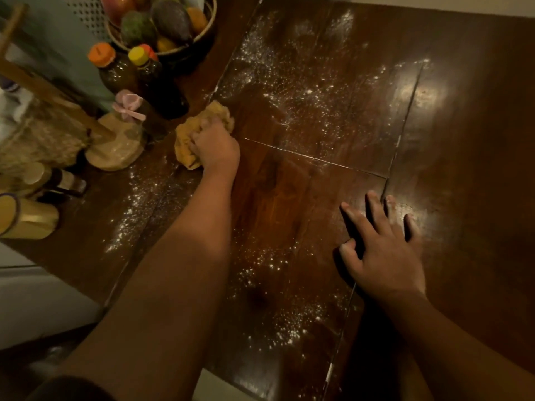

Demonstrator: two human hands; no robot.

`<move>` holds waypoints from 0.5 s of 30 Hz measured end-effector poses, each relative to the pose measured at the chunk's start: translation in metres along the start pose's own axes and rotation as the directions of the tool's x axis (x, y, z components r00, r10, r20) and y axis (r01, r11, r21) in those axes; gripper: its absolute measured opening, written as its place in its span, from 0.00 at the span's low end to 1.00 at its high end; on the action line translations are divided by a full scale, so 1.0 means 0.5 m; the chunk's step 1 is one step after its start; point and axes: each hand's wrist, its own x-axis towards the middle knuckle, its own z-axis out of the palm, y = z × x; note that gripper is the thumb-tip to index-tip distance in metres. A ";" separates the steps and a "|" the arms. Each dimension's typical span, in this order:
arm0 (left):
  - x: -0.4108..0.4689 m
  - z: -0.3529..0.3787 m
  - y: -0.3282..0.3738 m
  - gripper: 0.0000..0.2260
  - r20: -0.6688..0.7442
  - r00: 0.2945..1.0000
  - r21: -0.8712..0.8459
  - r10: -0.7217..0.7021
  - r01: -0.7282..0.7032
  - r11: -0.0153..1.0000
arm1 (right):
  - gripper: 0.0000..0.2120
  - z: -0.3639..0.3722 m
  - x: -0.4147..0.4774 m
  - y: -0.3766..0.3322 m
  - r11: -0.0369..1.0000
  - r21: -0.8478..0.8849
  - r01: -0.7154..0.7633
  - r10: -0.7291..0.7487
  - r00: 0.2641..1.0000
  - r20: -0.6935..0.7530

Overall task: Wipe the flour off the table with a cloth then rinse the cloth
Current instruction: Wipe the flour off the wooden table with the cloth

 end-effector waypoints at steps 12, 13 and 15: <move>-0.144 0.003 0.007 0.16 0.043 0.960 -0.250 0.277 -0.258 0.933 | 0.29 0.005 -0.001 0.003 1.000 0.017 0.005 -0.004 0.999 -0.033; -0.136 0.011 0.033 0.17 0.042 0.974 -0.220 0.224 -0.210 0.953 | 0.29 0.004 0.000 0.003 1.000 0.027 0.004 -0.003 0.999 -0.041; -0.148 0.030 0.091 0.19 0.069 0.969 -0.194 0.239 -0.222 0.956 | 0.29 0.005 -0.001 0.002 0.999 0.033 -0.006 0.007 0.999 -0.044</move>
